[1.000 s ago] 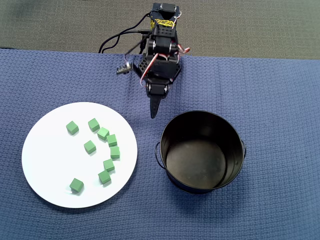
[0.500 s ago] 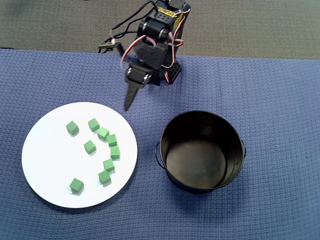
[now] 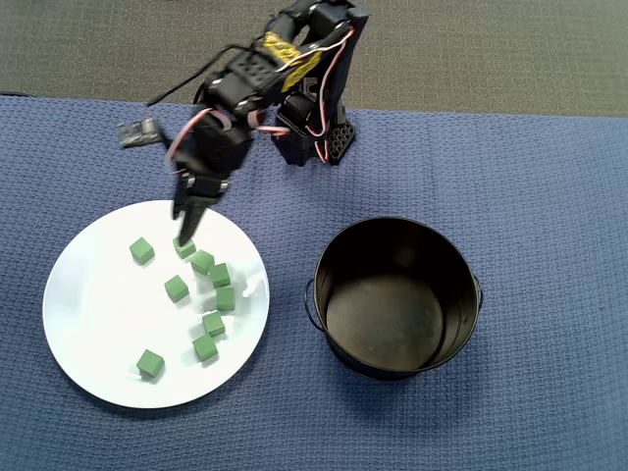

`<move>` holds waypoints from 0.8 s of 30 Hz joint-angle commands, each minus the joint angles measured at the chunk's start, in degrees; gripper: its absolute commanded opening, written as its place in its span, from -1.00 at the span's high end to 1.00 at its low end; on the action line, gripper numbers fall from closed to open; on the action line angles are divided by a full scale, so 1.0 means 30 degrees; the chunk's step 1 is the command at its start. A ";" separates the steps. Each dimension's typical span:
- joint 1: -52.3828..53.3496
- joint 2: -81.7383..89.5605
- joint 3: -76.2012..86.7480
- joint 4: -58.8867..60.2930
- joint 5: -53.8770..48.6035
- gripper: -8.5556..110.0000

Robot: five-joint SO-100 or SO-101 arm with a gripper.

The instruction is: Pick up the green cubes from the white plate and place them in the black recipient

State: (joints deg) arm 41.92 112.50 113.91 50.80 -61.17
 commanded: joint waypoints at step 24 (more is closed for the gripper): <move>0.3018 -1.4150 -1.1982 0.3838 -0.4980 0.56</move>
State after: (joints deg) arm 50.19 70.75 82.27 62.40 -74.18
